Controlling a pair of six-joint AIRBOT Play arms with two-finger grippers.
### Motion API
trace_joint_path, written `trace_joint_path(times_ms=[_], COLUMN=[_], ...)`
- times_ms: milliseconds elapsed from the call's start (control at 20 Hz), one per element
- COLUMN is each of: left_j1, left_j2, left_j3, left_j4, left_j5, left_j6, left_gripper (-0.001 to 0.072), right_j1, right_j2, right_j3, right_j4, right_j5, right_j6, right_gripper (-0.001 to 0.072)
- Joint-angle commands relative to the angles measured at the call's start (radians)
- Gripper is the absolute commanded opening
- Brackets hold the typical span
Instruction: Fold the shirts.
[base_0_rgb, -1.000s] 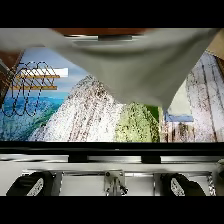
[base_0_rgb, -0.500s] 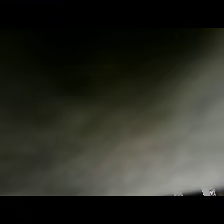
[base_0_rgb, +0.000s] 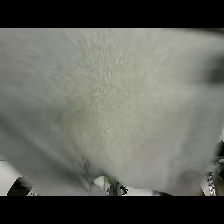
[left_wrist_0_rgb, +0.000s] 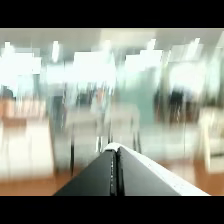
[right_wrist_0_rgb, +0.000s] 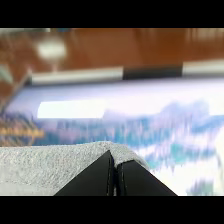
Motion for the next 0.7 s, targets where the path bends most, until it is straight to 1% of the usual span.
trace_joint_path(times_ms=[0, 100, 150, 250, 400, 450, 500, 550, 650], left_j1=[-0.001, -0.001, -0.001, -0.001, -0.001, -0.001, -0.001, -0.001, -0.001], left_j2=[-0.046, -0.119, -0.173, -0.291, -0.419, -0.45, -0.477, -0.508, -0.578], left_j3=[-0.214, -0.314, -0.343, -0.348, -0.34, -0.34, -0.34, -0.34, -0.341], left_j4=[0.069, 0.069, 0.054, -0.02, -0.186, -0.228, -0.238, -0.238, -0.238], left_j5=[-0.042, 0.009, 0.033, 0.075, 0.222, 0.254, 0.254, 0.224, 0.114], left_j6=[-0.054, -0.055, -0.055, -0.055, -0.055, -0.055, -0.055, -0.055, -0.054], left_gripper=[0.0032, 0.0032, 0.0032, 0.0032, 0.0032, 0.0032, 0.0032, 0.0033, 0.0033], right_j1=[0.002, 0.048, 0.083, 0.164, 0.247, 0.269, 0.288, 0.299, 0.298], right_j2=[-0.084, -0.156, -0.21, -0.35, -0.518, -0.554, -0.587, -0.615, -0.673], right_j3=[-0.271, -0.436, -0.482, -0.5, -0.5, -0.5, -0.5, -0.5, -0.5], right_j4=[-0.006, -0.006, -0.006, 0.014, 0.17, 0.174, 0.169, 0.152, 0.126], right_j5=[0.041, 0.26, 0.359, 0.527, 0.804, 0.876, 0.932, 0.959, 0.934], right_j6=[0.006, 0.006, 0.006, 0.01, 0.033, 0.048, 0.049, 0.049, 0.049], right_gripper=[0.0068, 0.0068, 0.0068, 0.0068, 0.0068, 0.0069, 0.0069, 0.0069, 0.0069])
